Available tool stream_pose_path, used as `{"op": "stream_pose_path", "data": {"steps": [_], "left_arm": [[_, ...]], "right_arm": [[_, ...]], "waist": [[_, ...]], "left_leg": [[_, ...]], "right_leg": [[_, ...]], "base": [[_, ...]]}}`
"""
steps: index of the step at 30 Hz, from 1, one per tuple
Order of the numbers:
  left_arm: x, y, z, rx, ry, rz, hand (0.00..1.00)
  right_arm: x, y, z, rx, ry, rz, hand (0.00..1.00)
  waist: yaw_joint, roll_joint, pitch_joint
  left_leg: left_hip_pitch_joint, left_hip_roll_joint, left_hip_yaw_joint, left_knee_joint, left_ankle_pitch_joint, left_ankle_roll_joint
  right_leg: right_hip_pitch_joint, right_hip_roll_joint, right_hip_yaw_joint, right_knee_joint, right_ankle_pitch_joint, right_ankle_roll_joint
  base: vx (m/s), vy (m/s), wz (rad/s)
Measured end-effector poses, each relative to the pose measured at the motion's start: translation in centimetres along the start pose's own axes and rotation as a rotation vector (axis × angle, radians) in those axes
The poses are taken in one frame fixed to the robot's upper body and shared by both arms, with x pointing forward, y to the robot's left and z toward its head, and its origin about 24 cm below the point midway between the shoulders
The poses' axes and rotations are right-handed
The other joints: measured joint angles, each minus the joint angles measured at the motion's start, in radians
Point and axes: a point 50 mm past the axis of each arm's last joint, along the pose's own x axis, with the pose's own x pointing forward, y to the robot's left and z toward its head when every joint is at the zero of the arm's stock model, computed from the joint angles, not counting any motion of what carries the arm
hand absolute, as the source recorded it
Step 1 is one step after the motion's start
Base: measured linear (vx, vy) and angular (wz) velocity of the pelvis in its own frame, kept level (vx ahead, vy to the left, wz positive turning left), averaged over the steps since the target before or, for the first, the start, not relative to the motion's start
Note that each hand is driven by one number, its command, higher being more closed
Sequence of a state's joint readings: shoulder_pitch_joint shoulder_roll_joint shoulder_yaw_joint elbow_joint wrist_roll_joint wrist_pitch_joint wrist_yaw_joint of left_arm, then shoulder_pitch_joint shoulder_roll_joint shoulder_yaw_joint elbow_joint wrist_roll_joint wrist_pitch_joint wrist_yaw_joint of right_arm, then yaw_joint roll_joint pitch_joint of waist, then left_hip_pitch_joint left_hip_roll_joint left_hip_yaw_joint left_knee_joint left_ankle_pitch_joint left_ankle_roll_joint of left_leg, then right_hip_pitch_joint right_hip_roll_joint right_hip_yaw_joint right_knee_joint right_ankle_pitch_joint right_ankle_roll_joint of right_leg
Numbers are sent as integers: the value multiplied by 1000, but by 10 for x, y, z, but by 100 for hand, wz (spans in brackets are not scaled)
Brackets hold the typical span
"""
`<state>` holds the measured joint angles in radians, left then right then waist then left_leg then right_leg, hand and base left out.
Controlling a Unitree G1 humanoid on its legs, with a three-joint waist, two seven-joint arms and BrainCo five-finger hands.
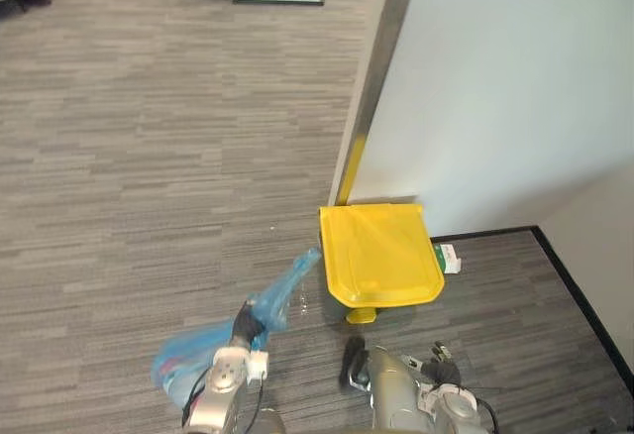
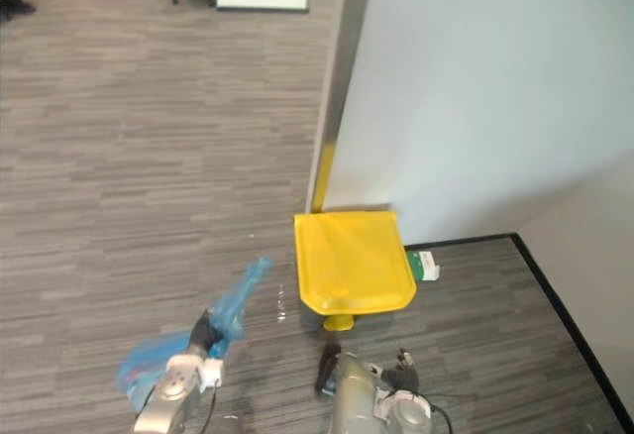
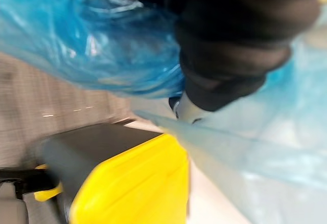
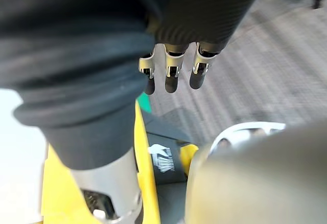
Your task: Gather rubbish on tea table into small bin, then transfer packed bag to large trash can.
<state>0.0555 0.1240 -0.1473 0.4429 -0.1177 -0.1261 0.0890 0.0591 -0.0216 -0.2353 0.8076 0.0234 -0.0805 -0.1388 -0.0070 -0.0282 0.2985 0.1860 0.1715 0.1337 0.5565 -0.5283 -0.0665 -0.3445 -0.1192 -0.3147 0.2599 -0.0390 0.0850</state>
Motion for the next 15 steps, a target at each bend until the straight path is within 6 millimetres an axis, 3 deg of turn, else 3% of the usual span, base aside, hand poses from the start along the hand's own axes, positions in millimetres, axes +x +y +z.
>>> {"op": "stream_pose_path", "data": {"steps": [1,2,3,4,5,8,12,15], "left_arm": [[2,0,4,-3,-13,3,100],[5,1,7,1,-22,3,100],[5,1,8,1,-26,4,100],[7,1,10,2,-34,3,100],[9,0,14,-11,-46,6,100],[12,3,13,-5,-28,17,100],[13,-10,17,-23,-49,-20,100],[11,-7,17,-20,-52,-16,100]], "right_arm": [[2,-1,5,-9,-13,-4,0],[3,-5,7,19,-26,-15,0],[3,-8,6,28,-23,-27,0],[-1,-18,-5,40,17,-55,0],[-3,-24,-12,56,46,-77,0],[-4,-22,-14,109,64,-85,0],[-5,-20,-14,182,66,-115,0],[-6,-15,-12,249,59,-113,0]], "waist": [[5,18,19],[-3,15,41],[-7,11,42],[-8,-4,31],[3,3,31],[2,11,37],[4,5,34],[7,1,30]], "left_leg": [[-2,33,-13,31,1,-4],[-8,36,-50,45,17,-7],[-6,38,-68,54,26,-4],[-6,48,-113,74,36,0],[-16,83,-120,103,36,0],[-82,168,-108,139,50,-28],[-81,190,-57,80,59,-43],[-101,199,-34,50,59,-42]], "right_leg": [[-3,17,10,54,-19,-1],[-20,19,35,160,-97,4],[-29,27,59,202,-127,8],[-59,28,82,309,-201,11],[-67,42,58,344,-232,-3],[-75,83,-14,311,-208,-48],[-74,86,-30,271,-184,-84],[-79,88,-37,229,-153,-84]], "base": [[390,-173,15],[247,-125,28],[258,-221,76],[263,-301,57],[242,-292,39],[110,-171,6],[-17,-65,17],[-145,-41,17]]}}
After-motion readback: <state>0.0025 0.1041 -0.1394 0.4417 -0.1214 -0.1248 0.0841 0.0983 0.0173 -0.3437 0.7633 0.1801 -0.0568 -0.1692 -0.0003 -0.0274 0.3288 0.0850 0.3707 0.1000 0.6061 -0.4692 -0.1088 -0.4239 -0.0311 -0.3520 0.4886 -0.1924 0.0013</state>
